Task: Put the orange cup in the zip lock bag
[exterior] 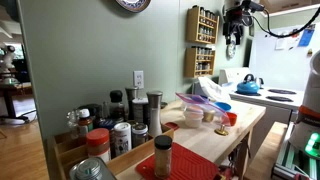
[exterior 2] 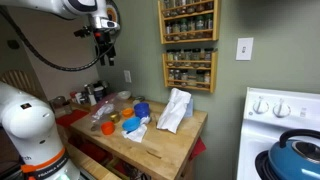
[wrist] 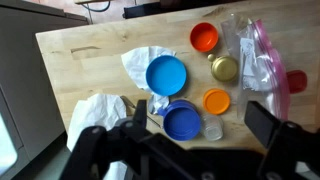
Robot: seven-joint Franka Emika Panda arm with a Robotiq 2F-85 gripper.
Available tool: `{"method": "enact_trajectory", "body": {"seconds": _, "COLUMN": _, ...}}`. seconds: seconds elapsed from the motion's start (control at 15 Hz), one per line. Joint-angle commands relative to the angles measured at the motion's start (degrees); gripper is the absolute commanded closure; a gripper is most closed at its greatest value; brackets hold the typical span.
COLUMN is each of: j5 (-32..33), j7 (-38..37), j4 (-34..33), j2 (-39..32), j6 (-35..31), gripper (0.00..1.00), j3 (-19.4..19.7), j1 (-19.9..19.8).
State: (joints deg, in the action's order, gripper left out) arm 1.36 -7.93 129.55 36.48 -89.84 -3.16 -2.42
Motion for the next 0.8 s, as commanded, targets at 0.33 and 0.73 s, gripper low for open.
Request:
{"method": "enact_trajectory", "body": {"seconds": 0.33, "j5": 0.2, "j7": -0.2, "j4": -0.1, "j2": -0.1, "j6": 0.1, "gripper": 0.00, "j3": 0.3, "j1": 0.4}}
{"method": "enact_trajectory", "body": {"seconds": 0.73, "j5": -0.6, "j7": 0.4, "j4": 1.2, "j2": 0.4, "j6": 1.1, "gripper": 0.00, "j3": -1.2, "j1": 2.0}}
